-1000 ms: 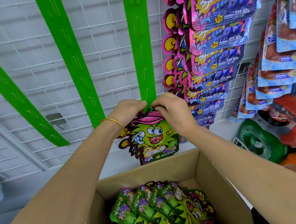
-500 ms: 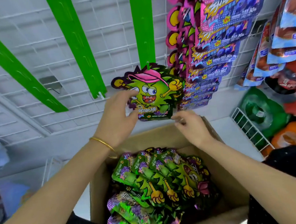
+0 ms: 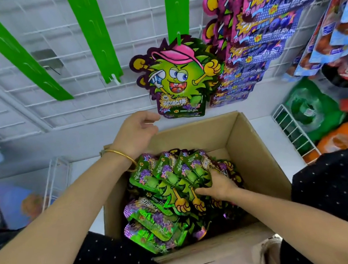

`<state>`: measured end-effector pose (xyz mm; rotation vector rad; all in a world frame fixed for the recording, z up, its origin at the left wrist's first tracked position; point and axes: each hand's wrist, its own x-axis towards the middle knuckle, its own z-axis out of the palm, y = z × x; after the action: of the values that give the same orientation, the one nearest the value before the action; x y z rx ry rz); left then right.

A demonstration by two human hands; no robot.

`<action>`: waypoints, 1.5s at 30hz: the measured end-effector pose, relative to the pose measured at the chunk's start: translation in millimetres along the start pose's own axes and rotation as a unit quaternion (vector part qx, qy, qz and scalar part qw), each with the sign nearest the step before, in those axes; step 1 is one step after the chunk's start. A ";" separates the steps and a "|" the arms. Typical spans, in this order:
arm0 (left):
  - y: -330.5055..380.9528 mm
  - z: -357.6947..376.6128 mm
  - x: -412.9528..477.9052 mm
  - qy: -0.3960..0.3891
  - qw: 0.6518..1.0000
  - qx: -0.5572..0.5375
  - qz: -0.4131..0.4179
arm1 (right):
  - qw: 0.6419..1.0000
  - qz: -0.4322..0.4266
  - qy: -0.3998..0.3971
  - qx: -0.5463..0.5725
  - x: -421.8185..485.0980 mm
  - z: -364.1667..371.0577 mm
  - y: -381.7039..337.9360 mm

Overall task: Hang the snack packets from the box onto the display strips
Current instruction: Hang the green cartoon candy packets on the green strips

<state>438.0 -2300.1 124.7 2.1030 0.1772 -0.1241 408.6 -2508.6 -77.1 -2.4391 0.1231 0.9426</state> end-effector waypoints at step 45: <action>5.1 -5.3 10.7 0.023 0.982 0.153 0.110 | 0.917 -0.146 0.297 0.223 -69.3 -155.2 -71.0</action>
<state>449.5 -2297.4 130.0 2.4181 -0.0527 0.0339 468.4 -2531.4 95.6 -2.1444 0.1589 0.0100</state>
